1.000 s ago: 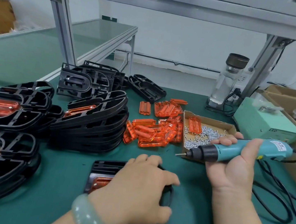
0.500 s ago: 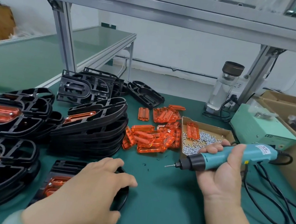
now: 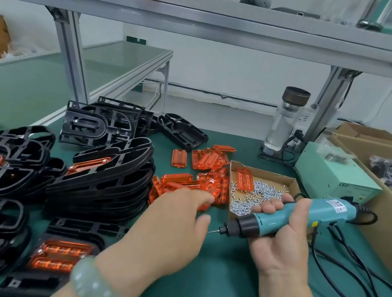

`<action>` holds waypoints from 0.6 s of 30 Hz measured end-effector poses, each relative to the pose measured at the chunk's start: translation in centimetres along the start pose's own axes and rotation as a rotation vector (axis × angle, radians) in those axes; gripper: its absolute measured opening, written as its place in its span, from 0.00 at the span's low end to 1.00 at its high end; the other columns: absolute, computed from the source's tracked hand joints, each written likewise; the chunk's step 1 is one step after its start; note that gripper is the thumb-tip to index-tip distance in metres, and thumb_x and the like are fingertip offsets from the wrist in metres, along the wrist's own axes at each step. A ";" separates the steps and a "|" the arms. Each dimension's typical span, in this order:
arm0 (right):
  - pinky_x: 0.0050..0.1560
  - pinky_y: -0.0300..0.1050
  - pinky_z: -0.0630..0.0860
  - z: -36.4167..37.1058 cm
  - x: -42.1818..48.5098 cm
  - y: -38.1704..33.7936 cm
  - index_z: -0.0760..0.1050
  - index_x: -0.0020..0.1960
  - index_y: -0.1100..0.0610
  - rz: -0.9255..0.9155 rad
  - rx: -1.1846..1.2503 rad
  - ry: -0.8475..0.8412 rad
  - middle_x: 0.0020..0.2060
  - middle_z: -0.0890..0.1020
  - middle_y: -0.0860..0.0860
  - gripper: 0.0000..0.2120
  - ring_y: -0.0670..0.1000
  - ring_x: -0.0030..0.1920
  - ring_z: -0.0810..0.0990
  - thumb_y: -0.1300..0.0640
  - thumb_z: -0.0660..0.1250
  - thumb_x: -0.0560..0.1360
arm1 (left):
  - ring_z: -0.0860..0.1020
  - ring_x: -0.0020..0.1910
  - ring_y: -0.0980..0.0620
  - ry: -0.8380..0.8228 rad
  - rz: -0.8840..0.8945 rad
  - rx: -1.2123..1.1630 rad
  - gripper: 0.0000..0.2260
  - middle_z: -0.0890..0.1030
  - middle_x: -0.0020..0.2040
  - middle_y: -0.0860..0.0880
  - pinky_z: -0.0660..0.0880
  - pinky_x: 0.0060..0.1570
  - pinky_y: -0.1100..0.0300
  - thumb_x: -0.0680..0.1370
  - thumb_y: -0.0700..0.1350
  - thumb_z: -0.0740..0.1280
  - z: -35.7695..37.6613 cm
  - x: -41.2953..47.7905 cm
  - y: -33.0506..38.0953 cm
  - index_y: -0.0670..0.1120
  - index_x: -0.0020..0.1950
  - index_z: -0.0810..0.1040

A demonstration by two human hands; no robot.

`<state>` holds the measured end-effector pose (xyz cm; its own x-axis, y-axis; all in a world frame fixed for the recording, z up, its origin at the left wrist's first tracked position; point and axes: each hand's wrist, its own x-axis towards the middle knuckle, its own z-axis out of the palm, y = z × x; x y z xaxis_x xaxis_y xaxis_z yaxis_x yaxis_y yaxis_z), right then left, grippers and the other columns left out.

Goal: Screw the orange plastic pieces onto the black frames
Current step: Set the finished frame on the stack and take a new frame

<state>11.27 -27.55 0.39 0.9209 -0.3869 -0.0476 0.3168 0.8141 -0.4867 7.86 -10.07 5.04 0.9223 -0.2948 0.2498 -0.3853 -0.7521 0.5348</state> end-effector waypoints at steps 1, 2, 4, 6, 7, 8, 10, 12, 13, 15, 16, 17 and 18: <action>0.39 0.38 0.73 0.0 0.1 -0.1 0.70 0.47 0.52 0.001 -0.004 0.004 0.31 0.72 0.45 0.16 0.43 0.29 0.72 0.41 0.65 0.69 | 0.72 0.63 0.57 0.026 -0.023 -0.018 0.15 0.76 0.63 0.57 0.64 0.59 0.70 0.78 0.48 0.61 0.6 1.6 0.4 0.54 0.65 0.73; 0.38 0.38 0.74 0.0 0.2 -0.2 0.70 0.47 0.52 0.002 -0.009 0.008 0.31 0.72 0.45 0.16 0.43 0.29 0.71 0.41 0.66 0.69 | 0.73 0.63 0.55 0.045 -0.056 -0.029 0.15 0.77 0.63 0.54 0.65 0.61 0.65 0.79 0.46 0.61 1.2 3.3 0.6 0.52 0.66 0.73; 0.38 0.38 0.73 -0.2 0.5 -0.3 0.70 0.47 0.52 0.005 -0.023 0.025 0.31 0.72 0.45 0.15 0.44 0.29 0.71 0.42 0.65 0.69 | 0.73 0.63 0.52 0.064 -0.129 -0.051 0.16 0.77 0.64 0.50 0.65 0.62 0.62 0.79 0.44 0.59 2.3 6.5 0.8 0.48 0.67 0.73; 0.39 0.39 0.72 -0.4 0.8 -0.4 0.70 0.48 0.52 0.011 -0.038 0.046 0.31 0.72 0.45 0.15 0.44 0.29 0.72 0.42 0.66 0.70 | 0.74 0.62 0.48 0.066 -0.199 -0.057 0.15 0.77 0.63 0.47 0.67 0.62 0.58 0.80 0.44 0.58 3.3 9.5 0.4 0.45 0.66 0.72; 0.39 0.39 0.72 -0.5 0.9 -0.4 0.71 0.48 0.52 0.013 -0.042 0.051 0.31 0.72 0.45 0.15 0.44 0.29 0.72 0.43 0.66 0.70 | 0.74 0.62 0.46 0.059 -0.236 -0.043 0.15 0.76 0.63 0.46 0.69 0.62 0.55 0.80 0.45 0.57 3.7 10.8 0.0 0.45 0.65 0.72; 0.39 0.39 0.72 -0.6 1.1 -0.4 0.71 0.48 0.52 0.016 -0.045 0.053 0.31 0.72 0.45 0.15 0.44 0.29 0.72 0.43 0.66 0.70 | 0.74 0.62 0.45 0.054 -0.280 -0.029 0.15 0.76 0.63 0.45 0.70 0.63 0.53 0.80 0.46 0.57 4.1 12.1 -0.4 0.45 0.66 0.70; 0.38 0.39 0.72 -0.7 1.3 -0.3 0.71 0.48 0.52 0.024 -0.049 0.058 0.31 0.72 0.46 0.14 0.44 0.29 0.72 0.43 0.66 0.70 | 0.72 0.63 0.43 0.054 -0.367 0.003 0.18 0.73 0.65 0.43 0.70 0.62 0.49 0.80 0.49 0.56 4.8 14.5 -1.2 0.45 0.68 0.68; 0.38 0.39 0.72 -0.8 1.4 -0.2 0.71 0.48 0.52 0.034 -0.056 0.058 0.31 0.72 0.46 0.14 0.44 0.29 0.72 0.43 0.66 0.70 | 0.69 0.65 0.42 0.066 -0.423 0.079 0.22 0.71 0.67 0.43 0.68 0.62 0.47 0.79 0.54 0.57 5.5 16.5 -2.1 0.45 0.70 0.65; 0.37 0.39 0.72 -0.8 1.5 -0.1 0.72 0.48 0.51 0.040 -0.058 0.056 0.30 0.72 0.46 0.14 0.44 0.28 0.72 0.43 0.65 0.70 | 0.68 0.66 0.42 0.073 -0.433 0.132 0.23 0.71 0.67 0.43 0.67 0.62 0.47 0.79 0.55 0.57 5.8 17.4 -2.7 0.44 0.70 0.65; 0.38 0.39 0.73 -0.9 1.6 0.1 0.72 0.47 0.51 0.052 -0.055 0.050 0.30 0.72 0.46 0.13 0.44 0.28 0.72 0.43 0.65 0.71 | 0.63 0.69 0.42 0.062 -0.436 0.230 0.25 0.68 0.70 0.44 0.63 0.64 0.45 0.79 0.58 0.54 6.3 18.9 -4.2 0.44 0.71 0.64; 0.38 0.40 0.73 -0.9 1.6 0.3 0.72 0.47 0.51 0.055 -0.055 0.044 0.30 0.72 0.46 0.13 0.44 0.28 0.72 0.43 0.64 0.70 | 0.60 0.72 0.42 0.037 -0.439 0.261 0.26 0.66 0.72 0.44 0.61 0.66 0.45 0.79 0.58 0.53 6.4 19.6 -4.9 0.44 0.72 0.63; 0.37 0.39 0.74 -0.8 1.6 0.4 0.72 0.48 0.52 0.056 -0.055 0.039 0.30 0.72 0.46 0.14 0.45 0.27 0.72 0.43 0.64 0.70 | 0.55 0.74 0.42 0.006 -0.444 0.281 0.28 0.63 0.73 0.44 0.58 0.68 0.44 0.79 0.59 0.51 6.5 20.1 -5.6 0.44 0.73 0.61; 0.34 0.39 0.75 -0.7 1.7 0.6 0.72 0.48 0.52 0.057 -0.052 0.032 0.30 0.72 0.46 0.14 0.45 0.27 0.72 0.43 0.64 0.70 | 0.51 0.75 0.43 -0.026 -0.449 0.290 0.29 0.60 0.75 0.45 0.55 0.70 0.44 0.79 0.60 0.50 6.6 20.7 -6.2 0.45 0.75 0.58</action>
<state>12.84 -28.05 -0.59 0.9291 -0.3549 -0.1044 0.2509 0.8119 -0.5271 29.54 -15.37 1.54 0.9964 0.0812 0.0257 0.0678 -0.9387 0.3381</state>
